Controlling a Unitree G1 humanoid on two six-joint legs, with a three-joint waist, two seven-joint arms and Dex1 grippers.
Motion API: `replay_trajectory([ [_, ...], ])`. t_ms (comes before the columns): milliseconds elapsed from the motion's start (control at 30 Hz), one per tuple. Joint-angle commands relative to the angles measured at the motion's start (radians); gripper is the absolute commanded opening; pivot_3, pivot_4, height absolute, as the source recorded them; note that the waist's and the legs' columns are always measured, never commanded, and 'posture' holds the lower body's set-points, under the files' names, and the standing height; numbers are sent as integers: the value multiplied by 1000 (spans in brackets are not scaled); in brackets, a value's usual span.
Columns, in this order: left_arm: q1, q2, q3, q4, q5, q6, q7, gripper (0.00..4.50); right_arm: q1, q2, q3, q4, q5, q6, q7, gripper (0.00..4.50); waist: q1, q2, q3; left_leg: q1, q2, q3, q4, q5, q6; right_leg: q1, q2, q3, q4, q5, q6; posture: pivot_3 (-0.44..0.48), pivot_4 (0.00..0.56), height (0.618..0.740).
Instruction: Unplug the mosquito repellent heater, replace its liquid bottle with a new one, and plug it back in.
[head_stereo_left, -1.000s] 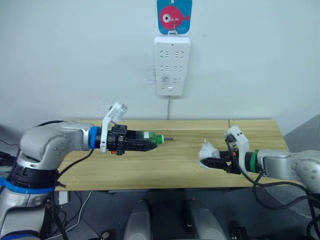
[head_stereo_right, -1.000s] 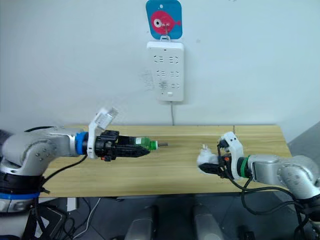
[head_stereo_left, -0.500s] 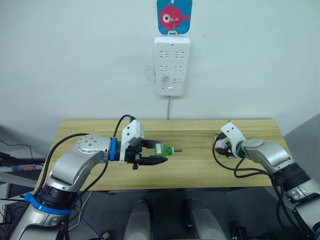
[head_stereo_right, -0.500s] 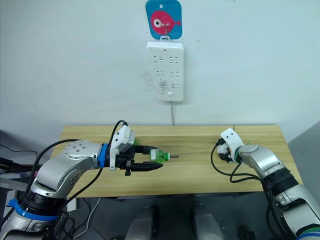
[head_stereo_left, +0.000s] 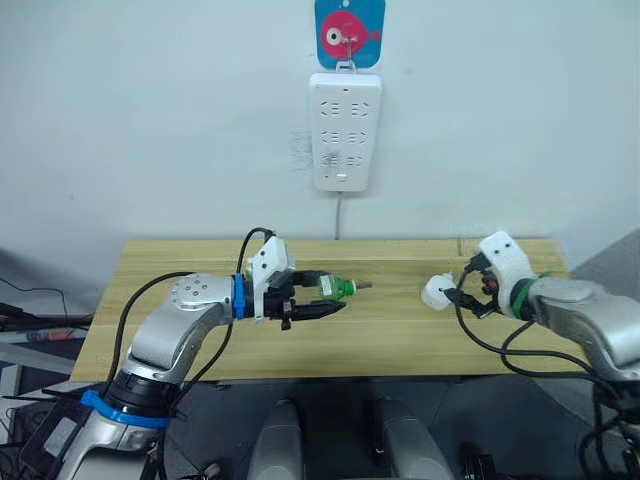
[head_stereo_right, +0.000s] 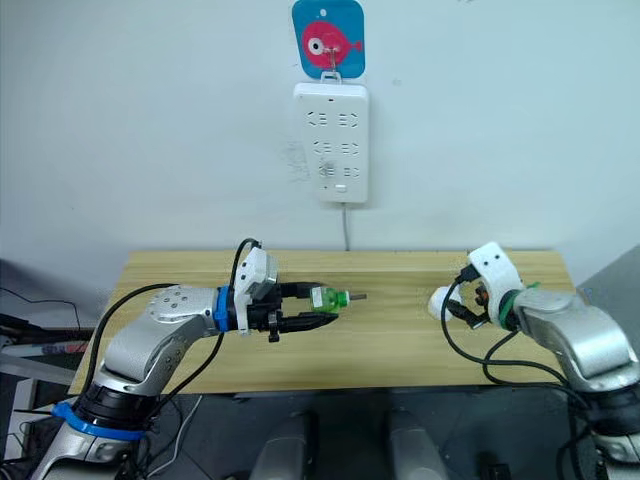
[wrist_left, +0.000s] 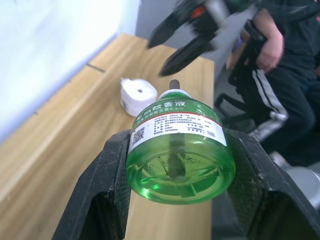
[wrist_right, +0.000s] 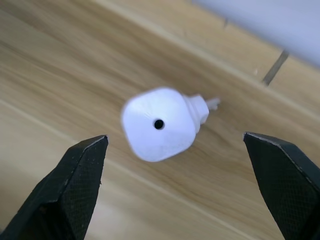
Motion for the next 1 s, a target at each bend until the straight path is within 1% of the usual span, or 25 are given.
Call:
replay_trajectory([
  [33,-9,-50,38,-11,-9,-46,42,2231,55,44,-145,-189,106,68,13,4500,0,0,0,0,0,0,0,0,0,0,0,0,0,0,0,-63,234,740],
  [100,-17,-88,51,-15,-24,-49,65,2231,54,172,-230,-261,186,108,-32,4500,-7,-1,0,0,0,0,0,0,0,0,1,0,0,0,0,-71,231,740],
  [167,-26,-129,57,-17,-22,-71,86,2231,39,383,-320,-321,289,142,-129,4500,-16,-1,0,1,1,0,0,0,0,0,1,0,2,0,0,-76,228,740],
  [233,-32,-162,53,-15,-6,-100,105,2231,45,565,-388,-359,405,171,-217,4500,-23,0,-1,1,1,-1,0,0,0,0,1,0,4,0,0,-79,224,740],
  [300,-33,-194,52,-11,4,-115,134,2231,63,691,-428,-370,549,181,-309,4500,-26,0,-1,1,0,-2,1,0,0,0,1,0,5,0,0,-83,220,740],
  [400,-30,-239,41,-12,14,-131,175,2231,71,801,-415,-355,726,132,-470,4500,-31,0,-1,1,0,-1,1,0,-1,0,1,0,5,0,0,-93,217,740],
  [467,-26,-270,29,-24,18,-138,202,2231,62,840,-378,-332,781,94,-567,4500,-33,0,-1,1,0,0,1,0,-1,0,0,1,5,0,0,-98,213,740],
  [533,-23,-294,23,-37,18,-140,222,2231,52,852,-340,-305,821,55,-636,4500,-40,0,-1,1,-1,0,1,0,0,0,0,1,5,0,0,-99,214,740],
  [700,-12,-303,8,-53,21,-142,230,2231,19,828,-268,-243,919,-64,-736,4500,-54,0,-1,1,0,-1,1,0,0,0,1,1,5,0,0,-88,210,740],
  [767,-6,-301,4,-61,20,-145,227,2231,8,802,-250,-219,937,-104,-745,4144,-54,0,-1,1,0,-1,0,0,0,0,1,1,5,0,0,-82,209,740],
  [800,-1,-300,3,-66,20,-150,224,2231,3,787,-242,-206,948,-121,-744,3893,-54,0,-1,1,0,-1,0,0,0,0,1,1,5,0,0,-82,209,740],
  [833,0,-300,2,-69,21,-154,222,2231,1,772,-234,-196,958,-136,-745,3580,-54,0,-1,1,0,-1,0,0,0,0,1,1,5,0,0,-77,209,740],
  [1000,10,-305,-5,-81,20,-165,231,2231,1,700,-181,-159,1051,-191,-739,1690,-54,0,-1,1,0,-1,0,0,0,0,1,1,5,0,0,-70,208,740],
])
